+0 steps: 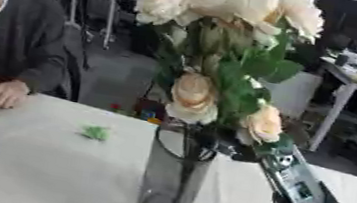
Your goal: Arrange flowers into the vase.
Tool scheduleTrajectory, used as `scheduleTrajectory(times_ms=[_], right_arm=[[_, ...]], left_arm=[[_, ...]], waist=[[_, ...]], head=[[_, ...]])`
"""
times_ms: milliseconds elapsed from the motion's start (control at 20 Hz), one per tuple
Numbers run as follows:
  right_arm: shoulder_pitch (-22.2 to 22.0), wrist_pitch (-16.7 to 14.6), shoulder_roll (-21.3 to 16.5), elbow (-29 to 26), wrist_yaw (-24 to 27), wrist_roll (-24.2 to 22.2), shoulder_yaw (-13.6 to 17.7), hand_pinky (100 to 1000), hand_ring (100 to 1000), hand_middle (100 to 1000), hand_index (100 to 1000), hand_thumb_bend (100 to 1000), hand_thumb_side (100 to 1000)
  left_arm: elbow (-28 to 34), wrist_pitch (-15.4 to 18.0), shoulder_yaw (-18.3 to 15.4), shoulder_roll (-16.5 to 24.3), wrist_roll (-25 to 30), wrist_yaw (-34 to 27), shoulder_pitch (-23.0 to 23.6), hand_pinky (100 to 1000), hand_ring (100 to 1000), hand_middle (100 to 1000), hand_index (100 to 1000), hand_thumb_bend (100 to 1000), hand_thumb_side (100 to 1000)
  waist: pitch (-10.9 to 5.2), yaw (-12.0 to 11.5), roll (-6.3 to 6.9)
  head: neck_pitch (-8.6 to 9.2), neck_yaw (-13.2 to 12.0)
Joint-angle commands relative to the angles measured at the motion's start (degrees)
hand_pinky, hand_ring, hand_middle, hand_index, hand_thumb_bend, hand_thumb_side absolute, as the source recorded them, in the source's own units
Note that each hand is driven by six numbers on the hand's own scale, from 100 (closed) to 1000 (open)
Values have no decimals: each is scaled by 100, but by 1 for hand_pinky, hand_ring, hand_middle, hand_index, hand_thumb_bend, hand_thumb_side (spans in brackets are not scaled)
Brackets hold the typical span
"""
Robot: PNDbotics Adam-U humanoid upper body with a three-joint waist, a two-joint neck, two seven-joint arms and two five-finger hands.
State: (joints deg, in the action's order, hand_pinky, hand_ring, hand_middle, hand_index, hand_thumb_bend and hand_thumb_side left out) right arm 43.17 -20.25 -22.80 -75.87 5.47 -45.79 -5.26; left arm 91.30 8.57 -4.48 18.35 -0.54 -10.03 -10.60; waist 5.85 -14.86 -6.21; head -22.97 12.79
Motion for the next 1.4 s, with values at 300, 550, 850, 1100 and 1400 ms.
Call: scheduleTrajectory(times_ms=[300,550,850,1100,1400], right_arm=[[-7,32,-196,-262,325,-286,157,1000,1000,1000,1000,347,811],[-51,71,-220,-405,451,-227,188,1000,1000,1000,999,336,810],[-50,65,-202,-517,469,-177,166,1000,1000,1000,1000,340,798],[-50,19,-175,-586,378,-181,124,1000,1000,1000,1000,370,788],[-43,-136,-172,-618,101,-142,68,1000,1000,1000,1000,374,785]], left_arm=[[64,6,3,20,16,-24,-65,788,780,739,792,1000,760],[58,3,16,-3,30,-29,-59,789,779,739,792,1000,759],[60,4,20,-4,32,-31,-63,789,779,739,791,1000,760],[57,2,20,-2,31,-30,-55,789,778,738,791,1000,759],[55,0,24,-3,33,-30,-54,790,778,738,790,1000,759]], waist=[[-34,-16,100],[-15,-35,128],[-17,-36,129],[-26,-48,131],[-27,-58,133]], head=[[77,61],[64,86],[77,98],[71,110],[78,119]])
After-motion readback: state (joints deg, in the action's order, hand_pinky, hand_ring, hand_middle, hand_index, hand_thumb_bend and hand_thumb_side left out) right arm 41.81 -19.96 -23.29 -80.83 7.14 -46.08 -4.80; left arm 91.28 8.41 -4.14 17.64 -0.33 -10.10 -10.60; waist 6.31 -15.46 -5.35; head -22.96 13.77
